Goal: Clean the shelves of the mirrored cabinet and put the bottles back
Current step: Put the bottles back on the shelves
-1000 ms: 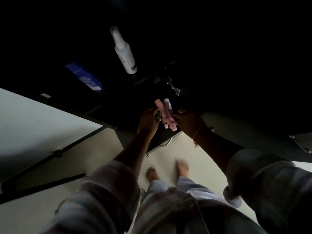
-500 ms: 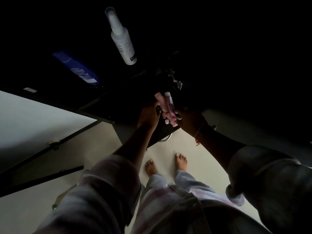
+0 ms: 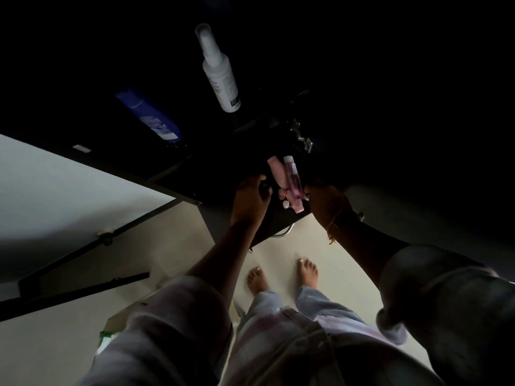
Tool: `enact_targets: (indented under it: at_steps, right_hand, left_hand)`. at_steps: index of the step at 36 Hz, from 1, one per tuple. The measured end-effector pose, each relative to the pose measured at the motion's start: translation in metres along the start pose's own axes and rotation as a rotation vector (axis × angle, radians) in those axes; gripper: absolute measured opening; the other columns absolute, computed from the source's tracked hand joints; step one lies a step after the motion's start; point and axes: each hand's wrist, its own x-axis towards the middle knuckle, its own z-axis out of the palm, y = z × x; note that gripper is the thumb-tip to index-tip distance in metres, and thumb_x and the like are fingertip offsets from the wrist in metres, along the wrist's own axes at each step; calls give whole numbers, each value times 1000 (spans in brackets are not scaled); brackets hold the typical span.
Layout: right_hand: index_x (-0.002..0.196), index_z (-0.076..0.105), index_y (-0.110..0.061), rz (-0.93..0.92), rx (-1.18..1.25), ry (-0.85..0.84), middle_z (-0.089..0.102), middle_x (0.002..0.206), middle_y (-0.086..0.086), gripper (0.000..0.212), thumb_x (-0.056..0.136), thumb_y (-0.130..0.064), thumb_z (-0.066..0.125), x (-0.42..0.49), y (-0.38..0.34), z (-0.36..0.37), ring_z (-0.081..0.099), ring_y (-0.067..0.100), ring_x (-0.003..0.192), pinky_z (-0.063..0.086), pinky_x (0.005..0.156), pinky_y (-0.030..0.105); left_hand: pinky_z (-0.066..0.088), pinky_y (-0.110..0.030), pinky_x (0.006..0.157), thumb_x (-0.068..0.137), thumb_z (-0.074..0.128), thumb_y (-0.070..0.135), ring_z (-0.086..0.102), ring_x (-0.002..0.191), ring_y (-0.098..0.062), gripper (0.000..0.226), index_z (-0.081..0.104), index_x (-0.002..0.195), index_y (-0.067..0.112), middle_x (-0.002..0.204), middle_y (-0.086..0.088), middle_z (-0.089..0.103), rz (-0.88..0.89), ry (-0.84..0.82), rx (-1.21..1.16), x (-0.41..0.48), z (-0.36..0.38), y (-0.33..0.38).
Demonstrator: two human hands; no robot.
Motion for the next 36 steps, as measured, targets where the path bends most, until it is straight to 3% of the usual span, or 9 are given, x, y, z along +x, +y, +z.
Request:
enact_targets:
  at_steps: [4,6,9,14,21,27,31,34,36]
  right_hand:
    - [119,60,-1,93,93,96,62,108,8,30,101,-12,39,-11,-7,-13,59,35,103,30,60,0]
    - [111,64,-8,66,86,202,69,100,11,23,98,-15,46,-15,-9,-19,67,30,91,39,68,13]
    - [107,64,-15,57,141,298,70,91,8,17,94,-19,53,-19,-8,-29,68,25,80,46,65,23]
    - [114,61,-18,-10,191,491,68,99,4,23,94,-27,55,-27,-29,-68,67,22,85,49,70,24]
    - [113,65,-17,-125,310,716,65,112,8,27,89,-29,61,-12,-67,-131,66,28,96,55,80,38]
    - [111,66,-13,-183,311,690,66,110,12,25,86,-16,65,19,-95,-167,65,31,96,54,81,38]
    - [111,66,-10,-211,277,602,66,109,11,24,87,-9,59,38,-106,-174,65,27,95,46,77,21]
    - [112,64,-7,-195,301,510,65,110,11,26,89,-4,54,50,-107,-174,63,20,91,34,63,1]
    - [113,64,-7,-195,291,470,65,111,12,27,89,-3,53,59,-106,-172,62,18,90,36,65,5]
  left_hand:
    - [54,-34,86,89,62,19,64,103,-22,33,60,121,9,114,-9,65,-30,72,-62,-9,-18,12]
    - [55,-31,83,90,63,23,63,101,-18,35,58,123,12,114,-6,64,-45,101,-115,-15,-29,20]
    - [55,-24,79,88,68,22,63,96,-12,36,59,122,14,112,-3,64,-54,173,-215,-24,-49,35]
    - [58,-34,77,83,72,21,64,91,-12,35,61,116,14,107,-2,63,11,285,-316,-26,-84,64]
    - [51,-20,77,82,74,22,62,88,-6,33,62,112,16,104,2,61,144,407,-362,-14,-136,106]
    - [52,-21,77,84,72,25,62,89,-5,30,60,111,28,104,9,57,155,443,-360,-17,-158,110]
    - [50,-16,77,83,71,22,62,88,-2,29,60,109,27,99,15,56,125,467,-353,-19,-166,110]
    - [50,-14,77,83,71,21,62,89,0,29,61,110,26,100,14,58,109,460,-361,-20,-169,109]
    - [51,-14,79,84,71,23,61,91,1,31,60,113,25,104,9,59,97,453,-351,-19,-171,108]
